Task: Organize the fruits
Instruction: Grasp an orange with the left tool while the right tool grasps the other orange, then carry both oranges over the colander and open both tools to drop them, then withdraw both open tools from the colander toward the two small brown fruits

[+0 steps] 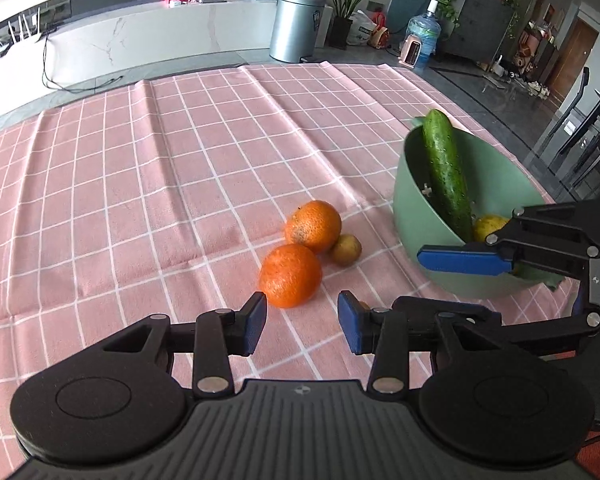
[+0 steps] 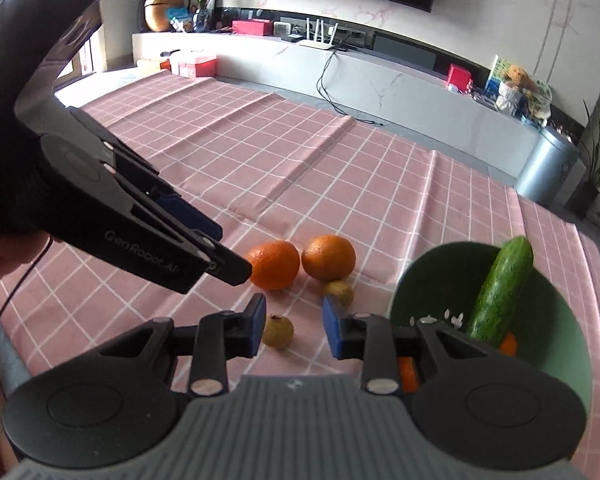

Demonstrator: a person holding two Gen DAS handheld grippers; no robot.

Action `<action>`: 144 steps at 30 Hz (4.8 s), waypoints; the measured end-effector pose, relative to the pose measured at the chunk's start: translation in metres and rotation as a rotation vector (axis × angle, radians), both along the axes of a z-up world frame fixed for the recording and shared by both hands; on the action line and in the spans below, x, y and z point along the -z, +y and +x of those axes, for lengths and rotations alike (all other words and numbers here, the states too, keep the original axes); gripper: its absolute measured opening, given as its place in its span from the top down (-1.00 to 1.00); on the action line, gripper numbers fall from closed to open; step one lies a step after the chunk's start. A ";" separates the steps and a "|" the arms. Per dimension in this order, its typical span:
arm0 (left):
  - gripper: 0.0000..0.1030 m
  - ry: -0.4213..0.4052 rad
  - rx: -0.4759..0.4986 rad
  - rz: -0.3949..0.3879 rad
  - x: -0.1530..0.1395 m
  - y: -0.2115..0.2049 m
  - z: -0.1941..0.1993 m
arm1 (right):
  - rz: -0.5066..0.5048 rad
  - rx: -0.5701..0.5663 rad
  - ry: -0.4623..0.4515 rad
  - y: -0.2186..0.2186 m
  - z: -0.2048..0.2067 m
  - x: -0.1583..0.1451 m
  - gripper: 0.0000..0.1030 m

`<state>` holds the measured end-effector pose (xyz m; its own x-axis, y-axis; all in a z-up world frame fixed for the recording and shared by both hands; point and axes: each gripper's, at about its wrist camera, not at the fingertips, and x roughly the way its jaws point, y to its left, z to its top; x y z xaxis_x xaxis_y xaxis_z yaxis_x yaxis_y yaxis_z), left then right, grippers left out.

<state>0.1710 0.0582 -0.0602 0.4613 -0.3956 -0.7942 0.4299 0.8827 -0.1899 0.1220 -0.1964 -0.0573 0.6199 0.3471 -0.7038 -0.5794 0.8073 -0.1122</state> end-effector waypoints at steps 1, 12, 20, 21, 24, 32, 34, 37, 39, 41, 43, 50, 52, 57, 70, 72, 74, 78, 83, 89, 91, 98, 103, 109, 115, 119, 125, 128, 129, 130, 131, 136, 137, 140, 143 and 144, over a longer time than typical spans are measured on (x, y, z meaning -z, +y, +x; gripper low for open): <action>-0.06 0.007 -0.004 -0.006 0.002 0.000 0.004 | -0.031 -0.028 -0.011 0.002 0.005 0.000 0.47; -0.28 0.106 -0.006 -0.032 0.029 -0.002 0.037 | -0.228 -0.277 0.006 0.018 0.055 0.007 0.46; -0.04 0.142 0.016 -0.092 0.035 -0.002 0.046 | -0.312 -0.348 0.021 0.020 0.078 0.020 0.42; -0.01 0.154 0.017 -0.108 0.036 -0.001 0.046 | -0.317 -0.351 0.022 0.021 0.079 0.022 0.41; 0.02 0.145 0.007 -0.091 0.033 0.000 0.046 | -0.319 -0.354 0.027 0.022 0.084 0.024 0.33; 0.03 0.101 -0.061 -0.087 0.018 0.018 0.047 | -0.289 -0.329 0.069 0.033 0.095 0.028 0.21; 0.03 0.102 -0.078 -0.082 0.017 0.024 0.048 | -0.284 -0.321 0.082 0.036 0.098 0.030 0.20; 0.03 0.107 -0.096 -0.090 0.016 0.030 0.050 | -0.284 -0.310 0.104 0.042 0.101 0.033 0.20; 0.03 0.105 -0.103 -0.095 0.014 0.033 0.050 | -0.283 -0.299 0.121 0.045 0.102 0.034 0.22; 0.03 0.101 -0.102 -0.100 0.013 0.034 0.050 | -0.283 -0.285 0.128 0.047 0.102 0.035 0.21; 0.03 0.095 -0.098 -0.103 0.011 0.035 0.049 | -0.286 -0.271 0.131 0.048 0.102 0.035 0.23; 0.03 0.072 -0.114 -0.118 0.002 0.041 0.042 | -0.239 -0.208 0.101 0.046 0.094 0.020 0.25; 0.03 0.061 -0.114 -0.122 -0.002 0.042 0.039 | -0.216 -0.187 0.089 0.044 0.088 0.012 0.25; 0.03 0.024 -0.094 -0.134 -0.018 0.035 0.026 | -0.120 -0.104 0.039 0.030 0.063 -0.016 0.25; 0.04 -0.041 0.053 -0.133 -0.056 -0.042 -0.014 | 0.092 0.172 -0.005 -0.077 -0.016 -0.054 0.25; 0.04 -0.038 0.068 -0.125 -0.057 -0.057 -0.014 | 0.091 0.207 0.001 -0.096 -0.023 -0.053 0.25; 0.04 -0.033 0.084 -0.117 -0.057 -0.074 -0.014 | 0.089 0.240 0.006 -0.114 -0.028 -0.050 0.25; 0.04 -0.012 0.111 -0.063 -0.053 -0.104 -0.008 | 0.101 0.281 0.013 -0.140 -0.030 -0.044 0.25; 0.04 0.021 0.121 0.060 -0.040 -0.138 0.010 | 0.112 0.302 0.025 -0.157 -0.014 -0.032 0.25; 0.04 0.023 0.133 0.178 -0.023 -0.161 0.024 | 0.094 0.311 0.048 -0.167 0.019 -0.019 0.25; 0.04 0.025 0.143 0.217 -0.018 -0.166 0.027 | 0.086 0.312 0.063 -0.169 0.030 -0.013 0.25; 0.03 -0.001 0.192 0.307 -0.009 -0.179 0.030 | 0.059 0.320 0.101 -0.172 0.055 0.003 0.25; 0.03 -0.021 0.234 0.371 -0.005 -0.191 0.027 | 0.031 0.320 0.124 -0.168 0.063 0.014 0.25; 0.02 -0.011 0.248 0.408 0.004 -0.198 0.025 | 0.028 0.325 0.132 -0.167 0.062 0.018 0.24; -0.09 -0.028 0.255 0.434 0.004 -0.200 0.023 | 0.019 0.331 0.132 -0.165 0.064 0.017 0.23; -0.09 -0.034 0.262 0.437 0.004 -0.200 0.021 | 0.015 0.335 0.125 -0.164 0.062 0.015 0.23; -0.33 -0.072 0.273 0.430 -0.007 -0.200 0.014 | 0.016 0.343 0.101 -0.163 0.057 0.003 0.20; -0.33 -0.097 0.274 0.422 -0.018 -0.195 0.007 | 0.025 0.350 0.086 -0.162 0.050 -0.004 0.10; -0.33 -0.108 0.273 0.414 -0.023 -0.192 0.005 | 0.029 0.352 0.079 -0.161 0.047 -0.007 0.09; -0.33 -0.118 0.271 0.406 -0.029 -0.189 0.002 | 0.034 0.354 0.073 -0.161 0.043 -0.010 0.09; -0.33 -0.129 0.269 0.394 -0.034 -0.186 -0.002 | 0.040 0.356 0.069 -0.159 0.039 -0.012 0.09; -0.33 -0.177 0.255 0.336 -0.061 -0.166 -0.021 | 0.087 0.382 0.053 -0.153 0.018 -0.023 0.09; -0.33 -0.182 0.250 0.327 -0.065 -0.161 -0.024 | 0.102 0.390 0.050 -0.152 0.013 -0.025 0.09; -0.33 -0.188 0.233 0.304 -0.078 -0.148 -0.034 | 0.143 0.411 0.038 -0.148 0.000 -0.032 0.08; -0.33 -0.191 0.216 0.285 -0.086 -0.133 -0.044 | 0.182 0.425 0.022 -0.141 -0.014 -0.039 0.08; -0.33 -0.192 0.210 0.279 -0.089 -0.127 -0.047 | 0.194 0.429 0.017 -0.138 -0.019 -0.041 0.08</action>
